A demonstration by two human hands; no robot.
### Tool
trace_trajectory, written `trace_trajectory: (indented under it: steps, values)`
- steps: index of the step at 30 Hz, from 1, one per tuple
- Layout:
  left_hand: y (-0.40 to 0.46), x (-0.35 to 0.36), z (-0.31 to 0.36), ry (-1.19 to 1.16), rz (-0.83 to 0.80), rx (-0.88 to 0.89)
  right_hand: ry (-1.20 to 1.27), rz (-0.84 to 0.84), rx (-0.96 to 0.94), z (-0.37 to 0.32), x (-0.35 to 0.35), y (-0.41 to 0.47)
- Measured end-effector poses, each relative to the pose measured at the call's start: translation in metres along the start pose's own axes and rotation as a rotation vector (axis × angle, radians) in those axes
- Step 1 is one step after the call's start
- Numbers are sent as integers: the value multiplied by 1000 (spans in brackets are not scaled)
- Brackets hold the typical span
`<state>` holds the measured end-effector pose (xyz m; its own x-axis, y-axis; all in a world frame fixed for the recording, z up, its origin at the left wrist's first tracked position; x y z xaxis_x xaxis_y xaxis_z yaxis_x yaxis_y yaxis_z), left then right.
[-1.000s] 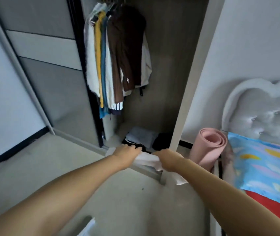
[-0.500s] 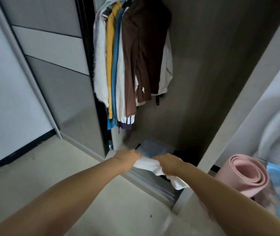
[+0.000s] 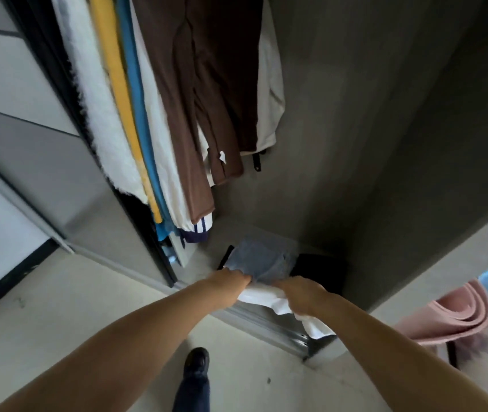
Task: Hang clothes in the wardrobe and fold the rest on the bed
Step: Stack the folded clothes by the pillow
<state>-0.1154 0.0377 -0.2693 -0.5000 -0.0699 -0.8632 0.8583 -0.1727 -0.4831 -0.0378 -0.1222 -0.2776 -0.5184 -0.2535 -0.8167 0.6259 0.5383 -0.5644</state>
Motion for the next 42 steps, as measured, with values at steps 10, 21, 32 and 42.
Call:
trace_trajectory:
  steps: [10,21,32,42]
  values:
    - [134,-1,-105,2,-123,180,98,-31,199,7,2,146]
    - [365,109,-191,215,72,186,2,125,277,82,92,374]
    - [468,279,-247,116,0,143,179,122,315,102,254,488]
    - [465,294,-260,-50,-334,105,208,-139,273,112,273,489]
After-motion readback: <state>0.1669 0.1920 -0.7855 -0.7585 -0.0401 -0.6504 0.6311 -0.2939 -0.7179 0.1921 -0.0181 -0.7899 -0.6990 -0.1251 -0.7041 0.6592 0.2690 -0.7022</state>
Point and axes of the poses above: each hand's wrist, its own y-axis towards the middle knuckle, its own x-axis out of the palm, z = x × y, the point moved 2 cm from there along y, towards the middle knuckle, and after that the axes turned 9 degrees about x, right-handed, at the moved point
